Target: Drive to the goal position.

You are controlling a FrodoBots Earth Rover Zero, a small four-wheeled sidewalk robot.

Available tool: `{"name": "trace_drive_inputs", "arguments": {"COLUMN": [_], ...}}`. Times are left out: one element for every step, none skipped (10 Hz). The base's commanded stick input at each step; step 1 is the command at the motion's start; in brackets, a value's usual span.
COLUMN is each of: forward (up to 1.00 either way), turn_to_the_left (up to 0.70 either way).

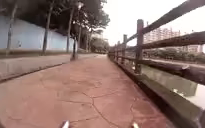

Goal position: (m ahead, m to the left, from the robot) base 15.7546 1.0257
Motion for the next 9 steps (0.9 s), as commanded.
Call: {"name": "trace_drive_inputs", "arguments": {"forward": [0.70,0.70,0.70,0.70,0.70,0.70,0.70,0.70,0.70], "turn_to_the_left": [0.00,0.00,0.00,0.00,0.00,0.00,0.00,0.00,0.00]}}
